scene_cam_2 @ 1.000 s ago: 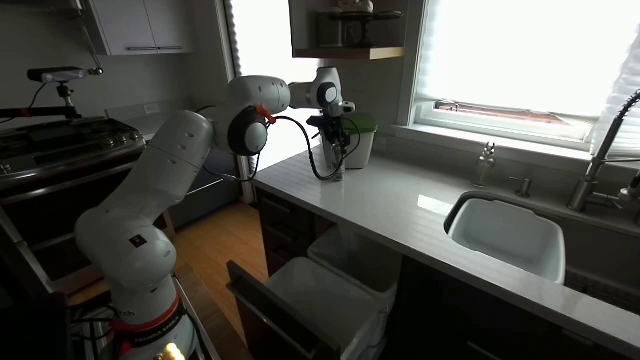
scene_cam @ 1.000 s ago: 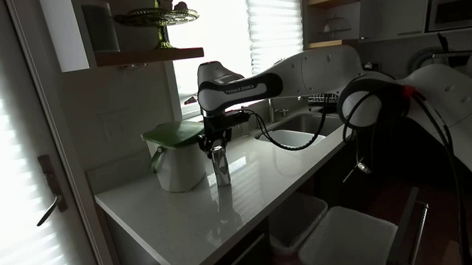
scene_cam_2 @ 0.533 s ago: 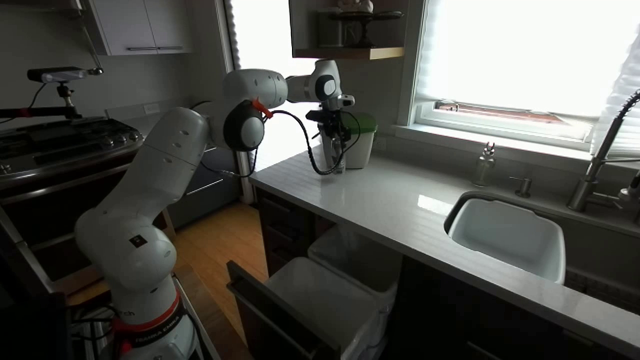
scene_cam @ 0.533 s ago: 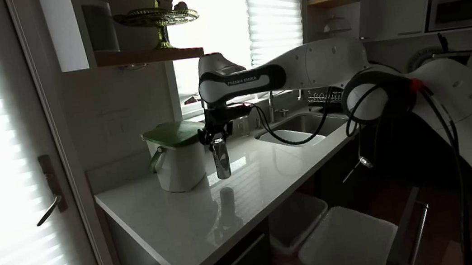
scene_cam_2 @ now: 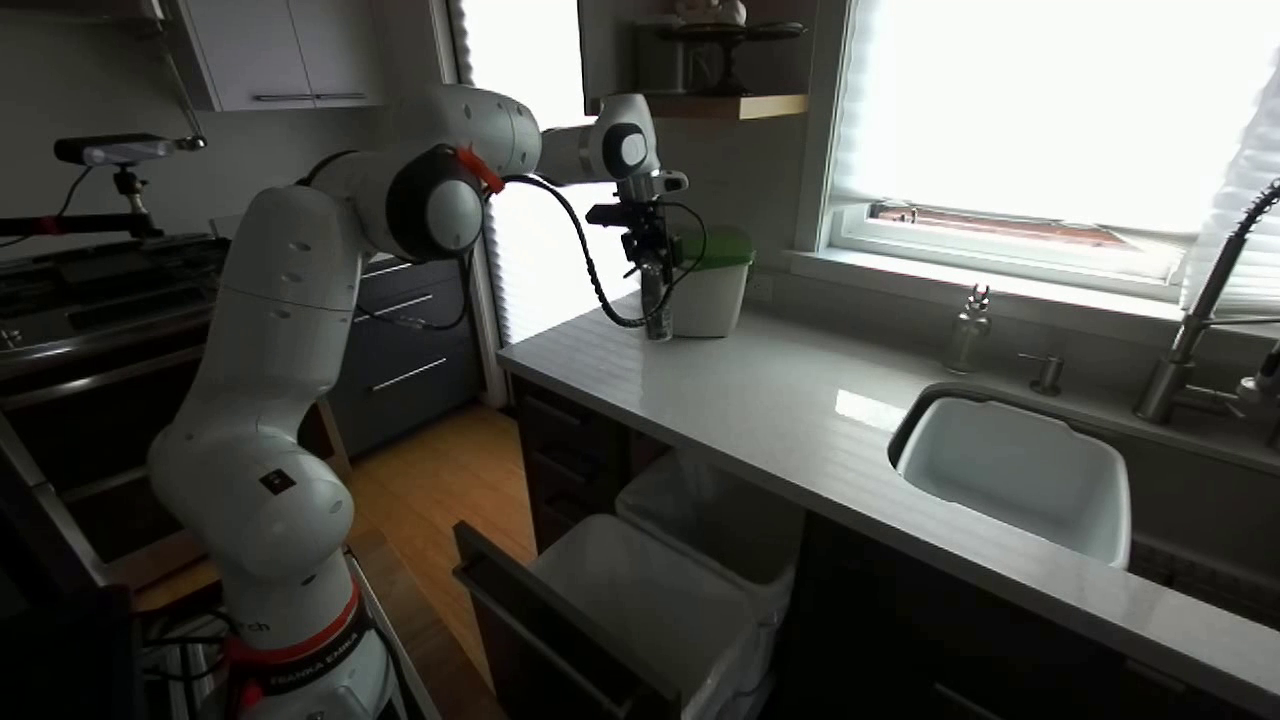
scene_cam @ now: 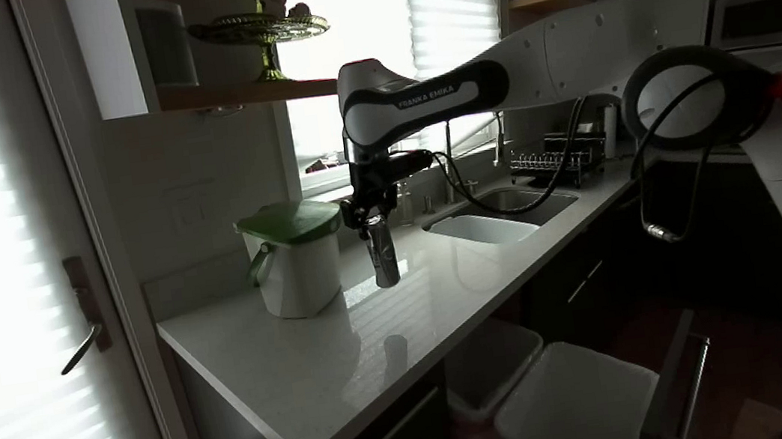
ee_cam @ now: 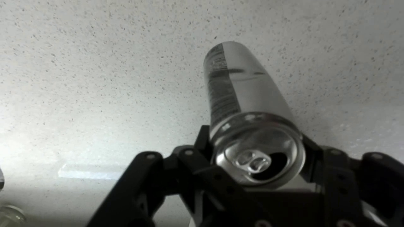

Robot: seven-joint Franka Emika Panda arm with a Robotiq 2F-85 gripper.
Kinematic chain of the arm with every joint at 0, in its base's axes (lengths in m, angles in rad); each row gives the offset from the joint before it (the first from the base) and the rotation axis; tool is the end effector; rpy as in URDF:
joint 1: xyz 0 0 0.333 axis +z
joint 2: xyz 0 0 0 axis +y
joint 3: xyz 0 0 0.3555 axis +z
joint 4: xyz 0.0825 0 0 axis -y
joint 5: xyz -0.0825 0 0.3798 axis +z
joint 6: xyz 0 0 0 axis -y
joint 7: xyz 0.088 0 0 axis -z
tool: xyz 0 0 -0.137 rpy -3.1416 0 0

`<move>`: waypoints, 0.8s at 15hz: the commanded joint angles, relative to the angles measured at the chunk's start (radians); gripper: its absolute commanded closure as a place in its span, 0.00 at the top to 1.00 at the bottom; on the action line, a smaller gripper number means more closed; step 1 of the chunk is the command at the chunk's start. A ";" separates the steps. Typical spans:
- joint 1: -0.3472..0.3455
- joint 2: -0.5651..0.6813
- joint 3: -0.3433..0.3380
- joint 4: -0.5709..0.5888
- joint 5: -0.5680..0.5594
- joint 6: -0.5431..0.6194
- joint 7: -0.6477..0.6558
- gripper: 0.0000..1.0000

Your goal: Put the can inside the rubbish bin

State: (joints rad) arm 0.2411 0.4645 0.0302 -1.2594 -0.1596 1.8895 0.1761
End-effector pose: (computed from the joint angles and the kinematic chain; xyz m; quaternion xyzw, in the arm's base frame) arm 0.7094 0.1754 0.5181 0.9920 0.0638 0.0962 0.0508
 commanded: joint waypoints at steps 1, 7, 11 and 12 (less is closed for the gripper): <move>0.000 -0.160 0.020 -0.243 -0.017 0.099 -0.067 0.34; -0.041 -0.329 0.084 -0.528 0.057 0.331 -0.176 0.34; -0.047 -0.458 0.109 -0.729 0.129 0.396 -0.182 0.34; -0.048 -0.494 0.112 -0.780 0.154 0.396 -0.184 0.34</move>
State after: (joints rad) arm 0.2133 0.1084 0.1202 -1.8462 -0.0667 2.2463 0.0125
